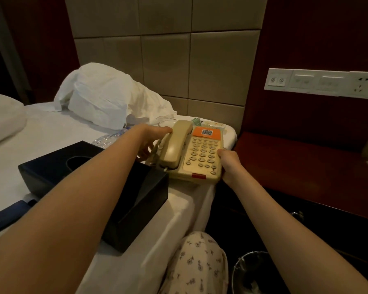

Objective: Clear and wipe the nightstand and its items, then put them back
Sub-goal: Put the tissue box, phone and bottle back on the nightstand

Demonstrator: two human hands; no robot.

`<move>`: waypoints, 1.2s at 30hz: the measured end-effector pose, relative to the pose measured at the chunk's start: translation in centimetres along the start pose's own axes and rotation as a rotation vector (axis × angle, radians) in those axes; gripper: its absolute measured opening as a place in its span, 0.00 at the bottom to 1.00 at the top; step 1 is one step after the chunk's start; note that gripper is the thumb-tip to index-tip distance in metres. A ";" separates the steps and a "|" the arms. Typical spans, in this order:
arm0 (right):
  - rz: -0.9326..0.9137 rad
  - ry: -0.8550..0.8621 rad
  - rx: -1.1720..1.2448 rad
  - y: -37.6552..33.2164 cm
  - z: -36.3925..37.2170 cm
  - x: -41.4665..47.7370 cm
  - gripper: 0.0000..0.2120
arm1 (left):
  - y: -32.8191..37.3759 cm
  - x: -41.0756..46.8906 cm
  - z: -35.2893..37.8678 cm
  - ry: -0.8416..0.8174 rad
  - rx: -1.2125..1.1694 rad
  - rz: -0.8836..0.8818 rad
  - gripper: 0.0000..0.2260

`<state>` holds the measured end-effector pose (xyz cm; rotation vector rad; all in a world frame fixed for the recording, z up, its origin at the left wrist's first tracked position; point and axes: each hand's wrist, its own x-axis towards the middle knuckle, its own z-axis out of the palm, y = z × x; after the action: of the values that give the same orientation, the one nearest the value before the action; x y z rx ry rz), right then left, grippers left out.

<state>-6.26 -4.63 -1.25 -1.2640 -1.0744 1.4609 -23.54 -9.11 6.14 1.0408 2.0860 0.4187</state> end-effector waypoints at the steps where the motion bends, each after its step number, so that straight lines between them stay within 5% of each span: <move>1: -0.012 0.009 -0.005 -0.4 -0.9 0.0 0.16 | 0.6 -0.1 0.4 -0.010 0.029 0.007 0.34; 10: -0.032 0.139 -0.083 -3.2 -9.4 1.0 0.15 | 6.0 0.4 6.0 -0.093 0.062 0.183 0.19; 14: -0.032 0.192 -0.069 -3.7 -12.7 2.6 0.15 | 8.1 3.2 9.1 -0.121 -0.163 0.183 0.13; 26: -0.035 0.337 -0.058 -4.8 -19.2 12.1 0.15 | 18.1 13.0 15.6 -0.100 -0.276 0.256 0.13; 36: -0.004 0.405 -0.113 -4.7 -21.3 22.4 0.15 | 24.0 22.2 19.0 0.059 -0.049 0.384 0.16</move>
<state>13.65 19.38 -3.62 -1.5555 -0.8917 1.0878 -4.85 22.34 -3.37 1.4185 1.9133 0.6927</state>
